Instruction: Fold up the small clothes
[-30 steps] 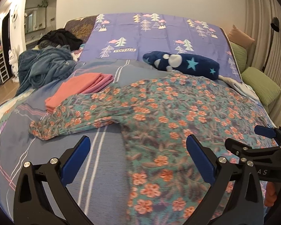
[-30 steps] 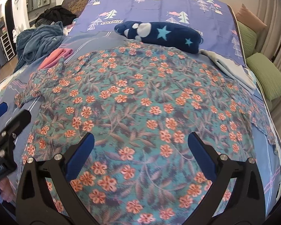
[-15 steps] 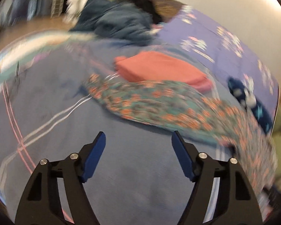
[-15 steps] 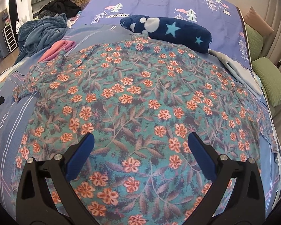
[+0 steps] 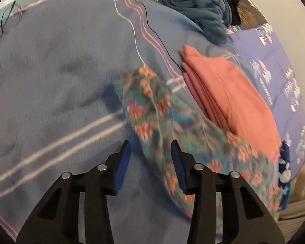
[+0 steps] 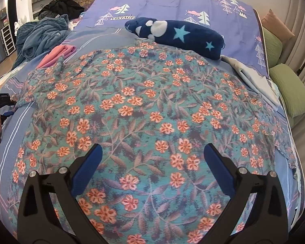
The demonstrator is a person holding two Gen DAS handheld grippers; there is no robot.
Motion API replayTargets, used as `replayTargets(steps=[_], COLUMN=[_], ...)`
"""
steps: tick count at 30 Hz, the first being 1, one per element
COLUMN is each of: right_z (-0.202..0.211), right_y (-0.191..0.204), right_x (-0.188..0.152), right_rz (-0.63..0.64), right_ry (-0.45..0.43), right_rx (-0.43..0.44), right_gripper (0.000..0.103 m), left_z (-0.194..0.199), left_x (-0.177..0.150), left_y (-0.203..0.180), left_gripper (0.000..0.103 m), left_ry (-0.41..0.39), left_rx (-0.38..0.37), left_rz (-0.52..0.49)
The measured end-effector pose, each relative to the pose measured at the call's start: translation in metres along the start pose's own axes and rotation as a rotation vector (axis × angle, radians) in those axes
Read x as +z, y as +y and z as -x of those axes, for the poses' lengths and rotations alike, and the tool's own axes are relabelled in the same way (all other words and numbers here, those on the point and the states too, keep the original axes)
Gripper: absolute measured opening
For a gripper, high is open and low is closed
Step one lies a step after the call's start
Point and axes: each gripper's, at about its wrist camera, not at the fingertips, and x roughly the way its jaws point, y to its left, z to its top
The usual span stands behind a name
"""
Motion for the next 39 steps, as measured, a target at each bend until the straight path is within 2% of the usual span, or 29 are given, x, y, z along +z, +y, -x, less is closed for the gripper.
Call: replayTargets(steps=[2, 3, 6, 9, 10, 12, 14, 16, 18, 19, 23, 25, 28, 30, 33, 39], right_z=[0.000, -0.001, -0.005, -0.005, -0.004, -0.004, -0.004, -0.003, 0.000, 0.002, 0.004, 0.004, 0.007, 0.007, 0.007, 0.002], right_y=[-0.003, -0.004, -0.008, -0.014, -0.015, -0.021, -0.026, -0.034, -0.045, -0.049, -0.072, -0.081, -0.090, -0.095, -0.099, -0.094], right_x=[0.000, 0.001, 0.002, 0.005, 0.005, 0.008, 0.009, 0.010, 0.009, 0.008, 0.004, 0.001, -0.002, -0.003, -0.004, -0.002], right_rz=[0.002, 0.003, 0.003, -0.013, -0.019, -0.037, -0.055, -0.082, -0.109, -0.118, -0.163, -0.178, -0.179, -0.179, -0.181, -0.153], right_ry=[-0.001, 0.000, 0.008, -0.003, -0.008, -0.014, -0.015, -0.020, -0.032, -0.037, -0.046, -0.039, -0.047, -0.052, -0.054, -0.050], right_rx=[-0.005, -0.008, -0.009, 0.007, 0.009, 0.021, 0.033, 0.044, 0.050, 0.051, 0.043, 0.023, 0.006, 0.003, 0.002, 0.000], right_gripper=[0.101, 0.101, 0.101, 0.101, 0.101, 0.101, 0.101, 0.101, 0.101, 0.101, 0.101, 0.101, 0.101, 0.101, 0.101, 0.101], left_z=[0.000, 0.001, 0.019, 0.058, 0.079, 0.111, 0.149, 0.172, 0.188, 0.190, 0.176, 0.158, 0.135, 0.125, 0.112, 0.108], left_x=[0.004, 0.006, 0.010, 0.006, 0.000, -0.014, -0.044, -0.077, -0.125, -0.147, -0.234, -0.270, -0.308, -0.322, -0.325, -0.320], left_y=[-0.005, -0.006, -0.012, -0.040, -0.059, -0.094, -0.148, -0.186, -0.230, -0.245, -0.287, -0.297, -0.299, -0.293, -0.294, -0.285], left_gripper=[0.020, 0.005, 0.005, 0.004, 0.004, 0.004, 0.005, 0.005, 0.005, 0.005, 0.005, 0.005, 0.005, 0.005, 0.005, 0.005], left_ry=[-0.012, -0.012, -0.050, -0.110, -0.136, -0.179, -0.211, -0.202, -0.179, -0.169, -0.086, -0.026, 0.055, 0.088, 0.106, 0.131], left_rx=[0.023, 0.023, -0.016, -0.152, -0.217, -0.301, -0.417, -0.511, -0.591, -0.607, -0.624, -0.610, -0.577, -0.547, -0.528, -0.555], left_rz=[-0.010, -0.015, -0.008, -0.047, -0.094, -0.190, -0.348, -0.472, -0.630, -0.688, -0.896, -0.965, -1.029, -1.074, -1.097, -1.080])
